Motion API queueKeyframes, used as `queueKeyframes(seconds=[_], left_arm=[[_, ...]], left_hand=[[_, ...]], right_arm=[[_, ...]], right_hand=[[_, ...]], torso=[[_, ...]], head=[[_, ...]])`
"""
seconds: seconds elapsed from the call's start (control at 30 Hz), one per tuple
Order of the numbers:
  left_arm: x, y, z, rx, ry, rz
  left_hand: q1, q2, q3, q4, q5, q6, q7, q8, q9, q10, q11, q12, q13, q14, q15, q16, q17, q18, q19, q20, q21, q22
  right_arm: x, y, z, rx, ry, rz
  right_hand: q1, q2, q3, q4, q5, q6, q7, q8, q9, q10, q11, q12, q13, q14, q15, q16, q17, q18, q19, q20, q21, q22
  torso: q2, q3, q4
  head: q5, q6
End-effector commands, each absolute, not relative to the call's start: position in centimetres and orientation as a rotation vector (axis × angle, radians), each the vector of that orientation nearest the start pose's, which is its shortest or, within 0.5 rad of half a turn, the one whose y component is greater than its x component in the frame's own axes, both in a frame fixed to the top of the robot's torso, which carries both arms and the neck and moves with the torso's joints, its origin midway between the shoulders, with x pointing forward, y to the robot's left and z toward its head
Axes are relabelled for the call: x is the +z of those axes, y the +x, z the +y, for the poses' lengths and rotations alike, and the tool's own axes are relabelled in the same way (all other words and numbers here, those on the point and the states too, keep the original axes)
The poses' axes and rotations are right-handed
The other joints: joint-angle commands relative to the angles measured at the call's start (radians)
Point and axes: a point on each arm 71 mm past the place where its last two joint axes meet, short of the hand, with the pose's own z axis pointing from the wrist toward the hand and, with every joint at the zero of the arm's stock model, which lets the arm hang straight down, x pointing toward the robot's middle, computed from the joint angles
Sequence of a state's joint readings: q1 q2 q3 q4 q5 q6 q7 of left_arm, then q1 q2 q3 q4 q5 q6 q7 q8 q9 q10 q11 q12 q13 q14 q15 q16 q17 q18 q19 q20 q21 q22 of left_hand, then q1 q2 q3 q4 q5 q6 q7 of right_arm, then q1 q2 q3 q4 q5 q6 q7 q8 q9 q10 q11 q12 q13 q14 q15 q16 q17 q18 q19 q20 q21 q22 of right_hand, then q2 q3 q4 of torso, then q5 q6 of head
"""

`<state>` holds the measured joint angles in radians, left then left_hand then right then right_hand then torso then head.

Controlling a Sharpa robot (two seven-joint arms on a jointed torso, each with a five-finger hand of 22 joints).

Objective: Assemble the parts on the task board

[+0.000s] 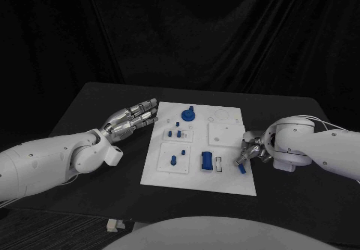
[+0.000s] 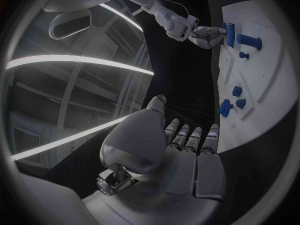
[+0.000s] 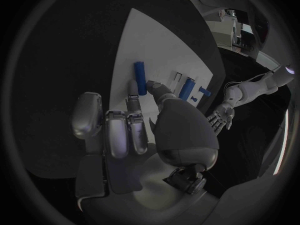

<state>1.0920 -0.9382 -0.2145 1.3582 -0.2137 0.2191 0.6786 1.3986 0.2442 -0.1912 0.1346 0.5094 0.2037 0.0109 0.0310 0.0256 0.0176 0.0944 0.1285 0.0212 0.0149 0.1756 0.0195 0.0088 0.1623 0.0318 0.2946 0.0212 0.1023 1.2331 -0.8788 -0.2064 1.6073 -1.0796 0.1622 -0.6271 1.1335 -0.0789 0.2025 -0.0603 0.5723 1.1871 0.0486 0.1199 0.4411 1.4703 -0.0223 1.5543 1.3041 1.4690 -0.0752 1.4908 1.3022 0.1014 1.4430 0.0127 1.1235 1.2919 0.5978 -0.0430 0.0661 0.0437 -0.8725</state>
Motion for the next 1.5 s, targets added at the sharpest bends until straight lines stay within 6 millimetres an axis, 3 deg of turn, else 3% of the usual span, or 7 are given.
queueKeyframes(seconds=[0.03, 0.23, 0.57, 1.1, 1.23, 1.5], left_arm=[[-26.9, 44.1, 28.2, -1.889, -0.844, 1.549], [-26.9, 44.1, 28.2, -1.887, -0.845, 1.55], [-27.0, 44.1, 28.2, -1.888, -0.846, 1.553], [-27.0, 44.1, 28.1, -1.89, -0.847, 1.556], [-27.0, 44.1, 28.1, -1.891, -0.847, 1.557], [-27.0, 44.1, 28.1, -1.891, -0.848, 1.557]], left_hand=[[0.001, 0.012, 0.022, -0.025, 0.019, -0.001, 0.001, 0.003, 0.004, -0.005, 0.013, 0.02, 0.003, 0.005, 0.01, 0.02, 0.003, 0.007, 0.009, -0.002, 0.004, 0.007], [0.001, 0.012, 0.022, -0.025, 0.019, -0.001, 0.001, 0.003, 0.004, -0.005, 0.013, 0.02, 0.003, 0.005, 0.01, 0.02, 0.003, 0.007, 0.009, -0.002, 0.004, 0.007], [0.001, 0.012, 0.023, -0.027, 0.02, -0.001, 0.001, 0.003, 0.004, -0.005, 0.014, 0.02, 0.003, 0.005, 0.01, 0.02, 0.003, 0.007, 0.009, -0.002, 0.003, 0.006], [0.001, 0.012, 0.023, -0.027, 0.02, -0.001, 0.001, 0.003, 0.004, -0.005, 0.014, 0.02, 0.003, 0.005, 0.01, 0.02, 0.003, 0.007, 0.009, -0.002, 0.003, 0.006], [0.001, 0.012, 0.023, -0.027, 0.02, -0.001, 0.001, 0.003, 0.004, -0.005, 0.014, 0.02, 0.003, 0.005, 0.01, 0.02, 0.003, 0.007, 0.009, -0.002, 0.003, 0.006], [0.002, 0.013, 0.024, -0.029, 0.021, -0.002, 0.001, 0.003, 0.004, -0.005, 0.015, 0.02, 0.003, 0.005, 0.011, 0.02, 0.003, 0.007, 0.009, -0.002, 0.003, 0.006]], right_arm=[[-26.7, 43.0, -22.2, 0.307, 0.309, 2.512], [-26.8, 42.8, -21.7, 0.408, 0.508, 2.549], [-26.9, 42.8, -21.0, 0.478, 0.664, 2.56], [-27.0, 43.1, -20.2, 0.495, 0.698, 2.548], [-27.0, 43.1, -20.0, 0.493, 0.686, 2.554], [-27.1, 43.3, -19.9, 0.465, 0.618, 2.556]], right_hand=[[-0.008, 0.012, 0.164, -0.041, 0.051, -0.028, -0.008, 0.02, 0.031, 0.1, -0.012, 0.016, 0.267, 0.075, -0.019, -0.013, 0.153, -0.008, -0.01, 0.004, -0.032, 0.153], [-0.03, 0.014, 0.181, -0.043, 0.061, -0.038, -0.007, 0.02, 0.037, 0.1, -0.011, 0.016, 0.267, 0.074, -0.019, -0.018, 0.147, -0.006, -0.015, 0.004, -0.047, 0.15], [-0.064, 0.016, 0.193, -0.038, 0.057, -0.045, -0.006, 0.024, 0.044, 0.1, -0.011, 0.016, 0.267, 0.073, -0.018, -0.021, 0.144, -0.004, -0.019, 0.005, -0.062, 0.146], [-0.08, 0.018, 0.201, -0.037, 0.041, -0.055, -0.004, 0.022, 0.046, 0.1, -0.009, 0.016, 0.267, 0.073, -0.017, -0.022, 0.144, -0.002, -0.022, 0.006, -0.075, 0.143], [-0.091, 0.019, 0.204, -0.039, -0.002, -0.063, -0.004, 0.024, 0.051, 0.1, -0.008, 0.016, 0.267, 0.072, -0.016, -0.023, 0.142, -0.001, -0.023, 0.007, -0.083, 0.142], [-0.097, 0.02, 0.204, -0.041, -0.033, -0.071, -0.002, 0.024, 0.053, 0.1, -0.007, 0.016, 0.267, 0.07, -0.015, -0.028, 0.136, 0.001, -0.026, 0.008, -0.094, 0.139]], torso=[[0.0, 0.0, 0.0003], [0.0, -0.0001, -0.0002], [-0.001, -0.0002, 0.0002], [0.0, -0.0003, 0.0], [0.0, 0.0, 0.0], [0.0, -0.0003, 0.0007]], head=[[0.0, 0.0], [0.002, 0.0], [0.0, 0.0], [-0.001, 0.0], [0.002, 0.0], [0.002, 0.0]])
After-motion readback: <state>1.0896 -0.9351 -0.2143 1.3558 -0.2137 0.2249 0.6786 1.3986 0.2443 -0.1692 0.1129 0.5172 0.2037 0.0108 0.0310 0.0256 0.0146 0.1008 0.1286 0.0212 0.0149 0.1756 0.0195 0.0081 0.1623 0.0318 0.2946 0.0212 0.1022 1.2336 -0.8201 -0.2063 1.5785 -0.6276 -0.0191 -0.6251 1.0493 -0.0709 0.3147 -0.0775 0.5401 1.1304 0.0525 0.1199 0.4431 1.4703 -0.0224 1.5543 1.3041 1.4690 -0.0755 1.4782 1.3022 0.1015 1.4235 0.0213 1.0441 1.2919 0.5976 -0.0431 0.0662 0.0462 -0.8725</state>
